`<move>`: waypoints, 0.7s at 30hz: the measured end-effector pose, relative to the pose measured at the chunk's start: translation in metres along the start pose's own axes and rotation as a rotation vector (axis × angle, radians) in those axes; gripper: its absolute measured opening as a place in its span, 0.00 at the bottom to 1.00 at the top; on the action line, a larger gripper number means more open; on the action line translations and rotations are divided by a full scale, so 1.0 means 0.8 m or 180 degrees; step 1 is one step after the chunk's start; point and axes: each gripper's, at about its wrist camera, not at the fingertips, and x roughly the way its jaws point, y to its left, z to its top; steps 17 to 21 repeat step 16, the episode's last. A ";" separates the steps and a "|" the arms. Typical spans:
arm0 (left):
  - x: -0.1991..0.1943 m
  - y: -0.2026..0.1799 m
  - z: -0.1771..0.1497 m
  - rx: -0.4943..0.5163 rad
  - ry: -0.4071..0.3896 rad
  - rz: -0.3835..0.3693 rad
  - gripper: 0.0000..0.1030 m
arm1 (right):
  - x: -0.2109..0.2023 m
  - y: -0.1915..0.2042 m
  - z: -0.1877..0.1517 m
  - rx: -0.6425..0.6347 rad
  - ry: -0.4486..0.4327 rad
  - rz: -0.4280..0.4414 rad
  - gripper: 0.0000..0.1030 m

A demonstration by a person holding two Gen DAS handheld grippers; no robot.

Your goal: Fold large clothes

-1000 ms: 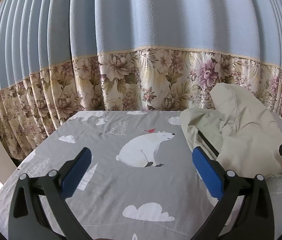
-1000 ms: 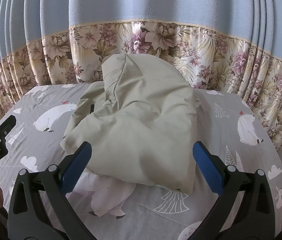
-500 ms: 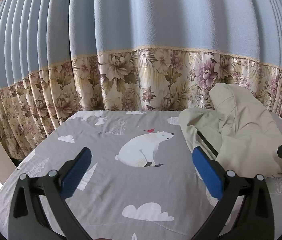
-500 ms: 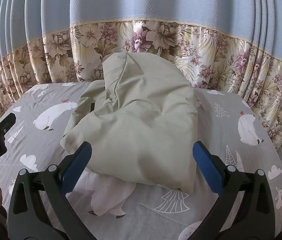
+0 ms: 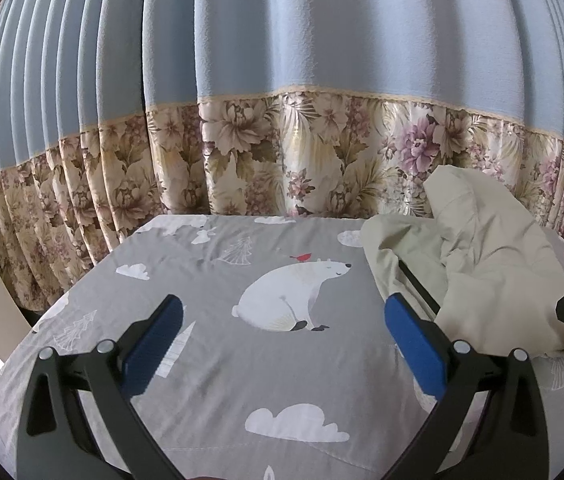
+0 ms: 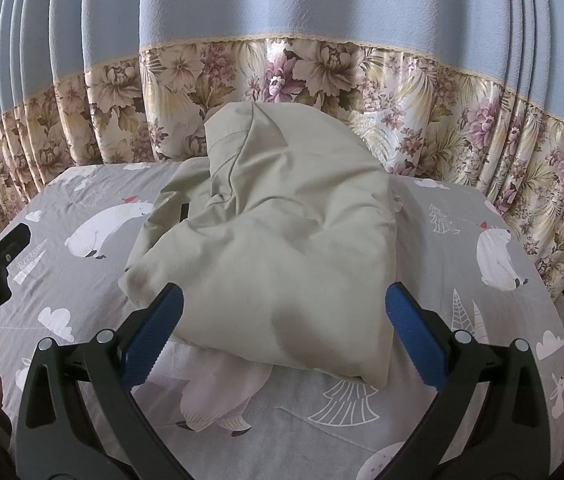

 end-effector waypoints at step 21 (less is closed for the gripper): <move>0.006 0.003 -0.004 -0.0083 0.0142 -0.0077 0.98 | 0.002 -0.001 -0.003 -0.0010 0.0009 0.0016 0.97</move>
